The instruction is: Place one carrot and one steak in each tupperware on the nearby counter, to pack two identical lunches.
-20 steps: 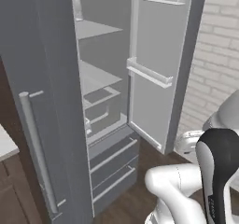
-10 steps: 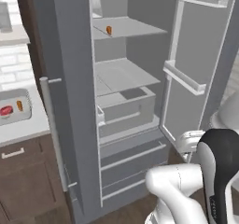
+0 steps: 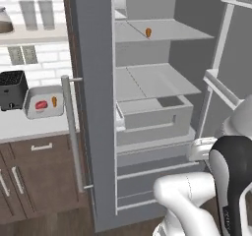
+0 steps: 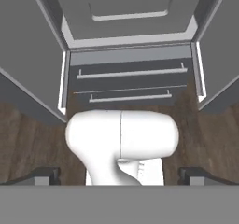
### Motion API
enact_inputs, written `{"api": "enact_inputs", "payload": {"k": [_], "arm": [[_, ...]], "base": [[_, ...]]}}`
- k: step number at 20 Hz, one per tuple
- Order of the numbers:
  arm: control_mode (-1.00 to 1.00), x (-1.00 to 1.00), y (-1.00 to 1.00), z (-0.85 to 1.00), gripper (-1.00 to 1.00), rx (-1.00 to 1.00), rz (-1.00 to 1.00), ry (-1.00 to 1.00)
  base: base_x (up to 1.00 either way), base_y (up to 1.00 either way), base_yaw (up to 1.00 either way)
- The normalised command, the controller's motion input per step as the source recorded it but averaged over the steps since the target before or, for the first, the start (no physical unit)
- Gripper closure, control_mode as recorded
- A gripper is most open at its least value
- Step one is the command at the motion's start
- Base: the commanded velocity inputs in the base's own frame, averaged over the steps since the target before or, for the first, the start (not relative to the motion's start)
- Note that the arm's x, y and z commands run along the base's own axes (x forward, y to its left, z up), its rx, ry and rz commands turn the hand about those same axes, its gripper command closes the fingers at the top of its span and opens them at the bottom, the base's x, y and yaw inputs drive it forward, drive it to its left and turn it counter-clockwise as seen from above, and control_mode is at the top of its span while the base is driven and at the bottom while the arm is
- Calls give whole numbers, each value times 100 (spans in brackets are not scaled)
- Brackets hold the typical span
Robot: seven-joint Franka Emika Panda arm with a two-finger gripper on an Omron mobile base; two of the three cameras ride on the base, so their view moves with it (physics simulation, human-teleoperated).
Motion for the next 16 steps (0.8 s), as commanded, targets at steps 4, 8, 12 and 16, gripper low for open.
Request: {"api": "enact_inputs", "payload": {"k": [4,8,12,16], "arm": [[100,0,0,0,-100,0,0,0],[100,0,0,0,-100,0,0,0],[100,0,0,0,-100,0,0,0],[100,0,0,0,-100,0,0,0]], "base": [[33,-41,8],[67,-10,1],[74,0,0],[67,0,0]]}}
